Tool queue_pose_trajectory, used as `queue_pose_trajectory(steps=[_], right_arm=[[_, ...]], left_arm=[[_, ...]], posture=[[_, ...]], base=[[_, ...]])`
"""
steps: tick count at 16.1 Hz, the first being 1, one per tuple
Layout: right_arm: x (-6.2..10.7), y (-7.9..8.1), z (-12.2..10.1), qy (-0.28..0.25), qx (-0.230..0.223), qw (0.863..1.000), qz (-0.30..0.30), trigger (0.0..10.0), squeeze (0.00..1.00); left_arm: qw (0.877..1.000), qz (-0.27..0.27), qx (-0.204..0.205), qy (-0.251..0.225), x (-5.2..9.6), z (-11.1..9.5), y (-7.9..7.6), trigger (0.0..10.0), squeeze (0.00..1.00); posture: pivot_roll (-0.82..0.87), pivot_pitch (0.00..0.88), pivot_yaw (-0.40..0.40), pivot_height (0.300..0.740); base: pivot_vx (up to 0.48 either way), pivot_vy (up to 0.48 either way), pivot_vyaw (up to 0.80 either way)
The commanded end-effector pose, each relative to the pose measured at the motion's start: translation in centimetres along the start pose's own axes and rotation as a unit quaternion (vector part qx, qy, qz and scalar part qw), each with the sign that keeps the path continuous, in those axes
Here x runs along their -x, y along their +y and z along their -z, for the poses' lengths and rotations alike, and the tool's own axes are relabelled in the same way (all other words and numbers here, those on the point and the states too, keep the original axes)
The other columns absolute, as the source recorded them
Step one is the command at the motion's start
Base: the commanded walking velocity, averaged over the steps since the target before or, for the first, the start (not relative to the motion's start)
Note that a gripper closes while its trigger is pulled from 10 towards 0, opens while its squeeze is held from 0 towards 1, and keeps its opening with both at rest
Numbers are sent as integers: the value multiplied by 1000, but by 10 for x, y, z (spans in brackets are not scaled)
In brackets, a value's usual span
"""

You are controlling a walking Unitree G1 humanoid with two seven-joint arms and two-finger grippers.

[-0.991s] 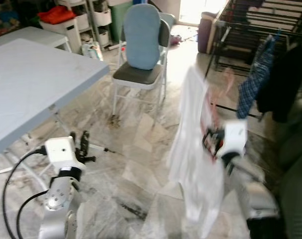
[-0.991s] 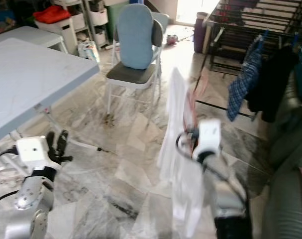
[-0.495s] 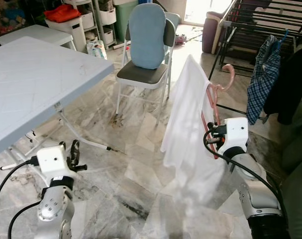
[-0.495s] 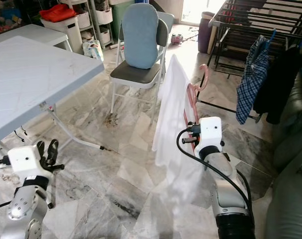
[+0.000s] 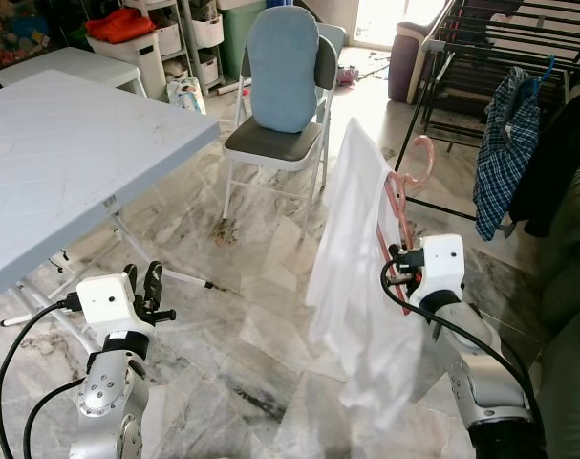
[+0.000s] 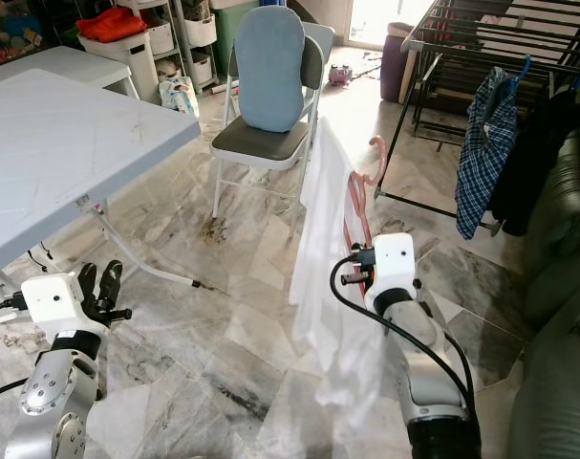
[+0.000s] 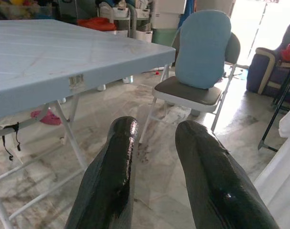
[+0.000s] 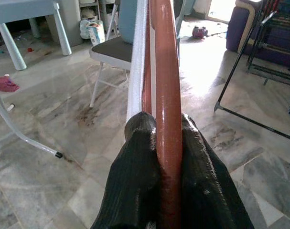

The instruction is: Hang hanger

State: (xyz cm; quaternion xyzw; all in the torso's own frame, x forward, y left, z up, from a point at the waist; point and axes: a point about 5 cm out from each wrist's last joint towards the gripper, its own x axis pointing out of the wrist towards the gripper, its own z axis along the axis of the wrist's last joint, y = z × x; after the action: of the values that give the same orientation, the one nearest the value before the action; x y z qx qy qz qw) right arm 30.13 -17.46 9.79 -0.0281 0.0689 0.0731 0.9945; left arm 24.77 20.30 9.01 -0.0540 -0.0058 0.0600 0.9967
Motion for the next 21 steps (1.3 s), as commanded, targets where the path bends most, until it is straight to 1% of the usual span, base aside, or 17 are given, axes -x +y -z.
queue_pose_trajectory(steps=[1,3,8,11,12,13,15,17,18,19,21], right_arm=[[-2,3,-13,-37,-3,999,-11,10000,0],[-4,6,-16,-41,11,999,-17,10000,0],[-7,16,-19,-51,6,998,-35,10000,0],[-14,31,-20,-62,-8,997,-55,10000,0],[-17,39,-22,-65,-16,996,-65,10000,0],[-18,43,-23,-66,-15,995,-72,10000,0],[-17,49,-19,-63,-13,994,-85,10000,0],[-18,51,-14,-58,-18,994,-86,10000,0],[-19,55,-13,-57,-24,994,-91,10000,0],[-21,59,-13,-58,-28,993,-96,10000,0],[-23,63,-14,-60,-31,992,-103,10000,0]], left_arm=[[1000,6,-3,4,-1,1,-1,10000,0],[1000,9,-3,4,-1,1,-3,10000,0],[1000,9,-1,8,1,4,-5,10000,0],[1000,13,-1,7,-2,6,-10,10000,0],[1000,18,-4,1,-6,4,-14,10000,0],[1000,20,-10,-3,-7,2,-15,10000,0],[1000,10,-16,-2,-7,4,-15,10000,0],[1000,-6,-19,6,-7,8,-13,10000,0],[1000,-12,-25,10,-9,10,-13,10000,0],[999,-12,-43,7,-12,10,-13,10000,0],[999,-11,-34,5,-18,9,-13,10000,0]], posture=[[-98,0,14,731],[-96,0,13,731],[-87,0,13,731],[-83,0,10,731],[-79,0,4,731],[-77,0,1,731],[-71,0,-7,731],[-69,0,-8,731],[-66,0,-9,731],[-64,0,-10,731],[-60,0,-13,731]], base=[[277,0,0],[296,0,0],[332,0,0],[360,0,0],[289,0,600],[0,0,800],[0,0,800],[0,0,800],[0,0,800],[0,0,800],[0,0,800]])
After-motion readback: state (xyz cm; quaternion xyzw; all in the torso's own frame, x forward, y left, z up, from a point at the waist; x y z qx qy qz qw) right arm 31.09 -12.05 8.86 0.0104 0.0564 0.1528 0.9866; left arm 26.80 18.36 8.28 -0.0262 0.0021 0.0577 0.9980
